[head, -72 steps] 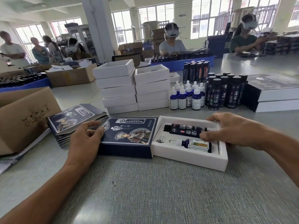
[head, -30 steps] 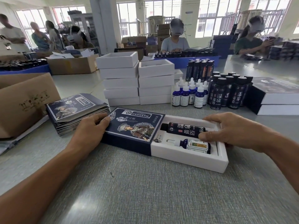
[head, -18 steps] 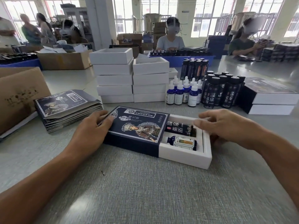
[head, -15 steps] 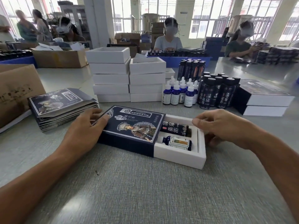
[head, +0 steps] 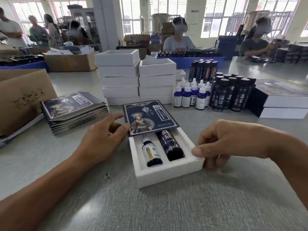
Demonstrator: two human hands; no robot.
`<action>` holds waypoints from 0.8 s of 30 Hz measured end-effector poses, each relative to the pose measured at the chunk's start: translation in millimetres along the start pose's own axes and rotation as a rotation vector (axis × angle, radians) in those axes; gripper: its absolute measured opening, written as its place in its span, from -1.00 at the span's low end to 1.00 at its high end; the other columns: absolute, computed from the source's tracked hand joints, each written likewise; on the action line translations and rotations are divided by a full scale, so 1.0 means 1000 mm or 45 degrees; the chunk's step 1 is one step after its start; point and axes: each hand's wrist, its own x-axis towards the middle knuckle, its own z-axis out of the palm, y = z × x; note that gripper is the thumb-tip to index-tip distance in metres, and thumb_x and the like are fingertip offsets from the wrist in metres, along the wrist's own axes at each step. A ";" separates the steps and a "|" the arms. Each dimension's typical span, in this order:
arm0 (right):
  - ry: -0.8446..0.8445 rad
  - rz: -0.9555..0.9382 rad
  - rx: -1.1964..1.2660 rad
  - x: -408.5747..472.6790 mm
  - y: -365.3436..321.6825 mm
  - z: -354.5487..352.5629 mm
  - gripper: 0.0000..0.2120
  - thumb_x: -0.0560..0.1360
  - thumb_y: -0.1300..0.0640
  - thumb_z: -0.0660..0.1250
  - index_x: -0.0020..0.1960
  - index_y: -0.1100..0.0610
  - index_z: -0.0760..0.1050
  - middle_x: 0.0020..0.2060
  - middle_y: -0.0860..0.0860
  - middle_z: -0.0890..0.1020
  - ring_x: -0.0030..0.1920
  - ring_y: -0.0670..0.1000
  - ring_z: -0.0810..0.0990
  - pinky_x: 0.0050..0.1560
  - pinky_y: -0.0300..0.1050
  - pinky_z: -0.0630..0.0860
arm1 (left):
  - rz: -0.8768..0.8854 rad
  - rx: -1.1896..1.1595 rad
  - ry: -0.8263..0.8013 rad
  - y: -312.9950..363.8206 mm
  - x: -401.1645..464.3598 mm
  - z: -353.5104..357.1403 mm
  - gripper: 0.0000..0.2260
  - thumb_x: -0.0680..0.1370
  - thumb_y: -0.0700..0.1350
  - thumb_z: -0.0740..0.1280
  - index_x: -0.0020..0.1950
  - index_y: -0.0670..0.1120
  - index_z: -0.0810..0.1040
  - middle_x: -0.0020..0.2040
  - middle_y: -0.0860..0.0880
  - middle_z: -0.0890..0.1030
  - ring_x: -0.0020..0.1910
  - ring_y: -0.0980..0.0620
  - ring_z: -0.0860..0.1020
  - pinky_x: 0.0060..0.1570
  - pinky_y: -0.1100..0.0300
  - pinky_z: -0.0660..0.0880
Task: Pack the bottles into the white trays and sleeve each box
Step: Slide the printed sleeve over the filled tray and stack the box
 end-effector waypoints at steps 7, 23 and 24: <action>0.118 -0.045 0.040 0.007 0.006 -0.001 -0.37 0.18 -0.30 0.59 0.20 -0.20 0.54 0.04 -0.12 0.68 -0.08 -0.08 0.68 -0.09 -0.15 0.62 | 0.030 -0.093 -0.097 -0.002 -0.001 0.001 -0.67 0.63 0.12 0.21 0.39 0.19 0.46 0.03 0.38 0.50 -0.06 0.59 0.43 -0.13 0.53 0.32; 0.047 -0.166 -0.125 0.012 -0.001 0.018 0.15 0.05 -0.35 0.64 0.39 -0.60 -0.04 0.35 -0.51 0.33 0.31 -0.50 0.28 0.34 -0.22 0.28 | -0.065 -0.229 -0.209 -0.004 0.008 0.005 -0.65 0.62 0.22 0.16 0.39 0.24 0.43 0.15 0.28 0.59 0.16 0.21 0.54 0.12 0.23 0.46; 0.053 -0.166 -0.127 0.011 0.000 0.019 0.14 0.05 -0.37 0.63 0.39 -0.61 -0.05 0.27 -0.59 0.35 0.23 -0.57 0.29 0.24 -0.29 0.31 | -0.078 -0.268 -0.214 -0.002 0.013 0.004 -0.77 0.63 0.19 0.17 0.26 0.30 0.49 0.03 0.34 0.62 0.07 0.29 0.56 0.01 0.34 0.46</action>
